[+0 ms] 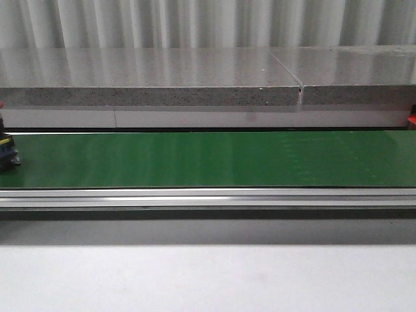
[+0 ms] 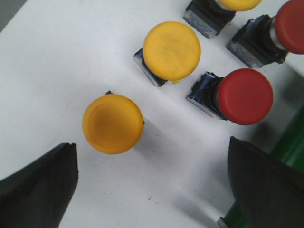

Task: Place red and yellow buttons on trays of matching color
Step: 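Grasp a yellow push-button on the table with the left gripper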

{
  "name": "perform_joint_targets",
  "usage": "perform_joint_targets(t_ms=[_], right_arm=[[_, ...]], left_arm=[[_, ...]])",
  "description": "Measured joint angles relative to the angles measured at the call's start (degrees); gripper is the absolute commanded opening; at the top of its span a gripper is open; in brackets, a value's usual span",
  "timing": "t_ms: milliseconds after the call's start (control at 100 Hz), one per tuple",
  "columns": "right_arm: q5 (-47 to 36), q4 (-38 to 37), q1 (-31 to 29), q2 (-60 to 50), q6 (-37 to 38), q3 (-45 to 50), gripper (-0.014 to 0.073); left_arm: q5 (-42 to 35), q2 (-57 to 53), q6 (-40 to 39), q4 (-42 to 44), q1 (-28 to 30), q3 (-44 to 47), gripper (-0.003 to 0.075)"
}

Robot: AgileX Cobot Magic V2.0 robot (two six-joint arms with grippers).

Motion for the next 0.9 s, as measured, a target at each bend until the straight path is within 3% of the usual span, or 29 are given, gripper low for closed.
perform_joint_targets(t_ms=[760,900], right_arm=[[0.0,0.0,0.0,0.0,0.0,0.0,-0.0092],[0.0,0.0,0.0,0.0,0.0,0.0,-0.0092]], left_arm=[[-7.4,8.7,-2.9,2.8,1.3,0.6,0.0613],[-7.5,8.8,-2.9,2.8,1.3,0.6,0.0513]])
